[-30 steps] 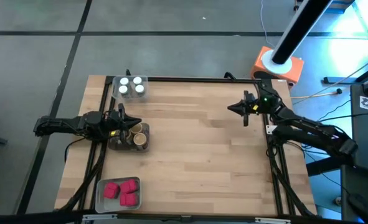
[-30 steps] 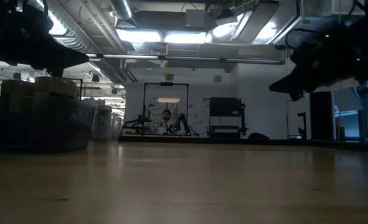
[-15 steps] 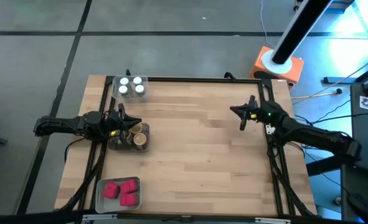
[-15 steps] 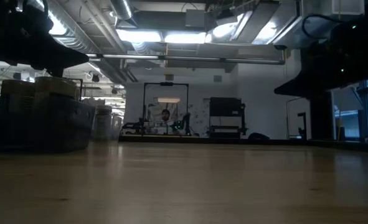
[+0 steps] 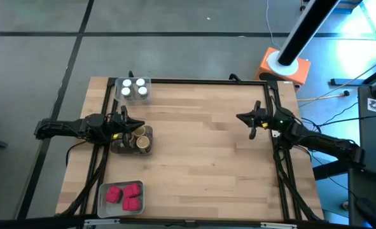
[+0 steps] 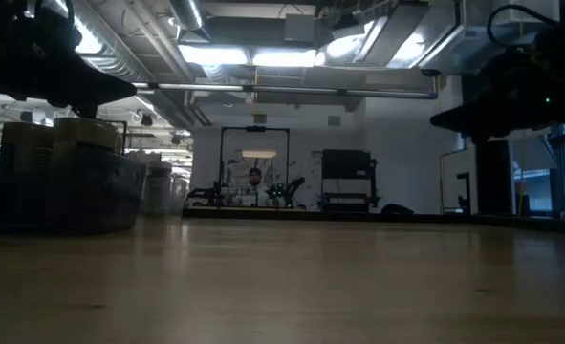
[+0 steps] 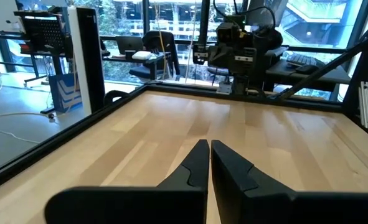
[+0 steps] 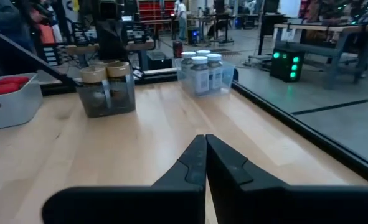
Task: Sort spices by type
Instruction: Return to Home Position
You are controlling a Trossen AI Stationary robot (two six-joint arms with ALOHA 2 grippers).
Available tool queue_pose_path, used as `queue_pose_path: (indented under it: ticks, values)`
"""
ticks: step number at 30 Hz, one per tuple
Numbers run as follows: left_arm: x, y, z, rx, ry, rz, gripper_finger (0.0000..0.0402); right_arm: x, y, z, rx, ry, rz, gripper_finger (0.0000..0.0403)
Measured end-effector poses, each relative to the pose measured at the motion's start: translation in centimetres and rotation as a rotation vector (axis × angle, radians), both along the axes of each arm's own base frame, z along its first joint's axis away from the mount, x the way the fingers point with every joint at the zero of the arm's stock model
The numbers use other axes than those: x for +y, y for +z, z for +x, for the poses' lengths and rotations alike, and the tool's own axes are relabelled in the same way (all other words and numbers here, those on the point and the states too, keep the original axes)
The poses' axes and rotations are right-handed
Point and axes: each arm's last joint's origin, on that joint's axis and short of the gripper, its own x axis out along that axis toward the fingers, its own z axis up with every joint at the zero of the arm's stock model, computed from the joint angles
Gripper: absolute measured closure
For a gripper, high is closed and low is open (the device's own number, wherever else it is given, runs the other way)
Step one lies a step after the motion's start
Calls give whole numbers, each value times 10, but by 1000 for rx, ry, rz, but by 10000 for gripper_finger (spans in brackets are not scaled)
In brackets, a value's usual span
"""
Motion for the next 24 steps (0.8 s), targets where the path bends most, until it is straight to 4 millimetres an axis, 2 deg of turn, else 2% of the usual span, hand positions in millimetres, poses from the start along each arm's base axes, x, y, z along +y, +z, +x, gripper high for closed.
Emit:
queue_pose_path:
  ticks: [9,16,24]
  values:
    - [0,0,0,0,0,0,398,4,1,-10,-20,-34,-10,391]
    - [0,0,0,0,0,0,398,9,9,-19,-125,-20,-37,391]
    - [0,0,0,0,0,0,398,10,9,-19,-120,20,-33,391]
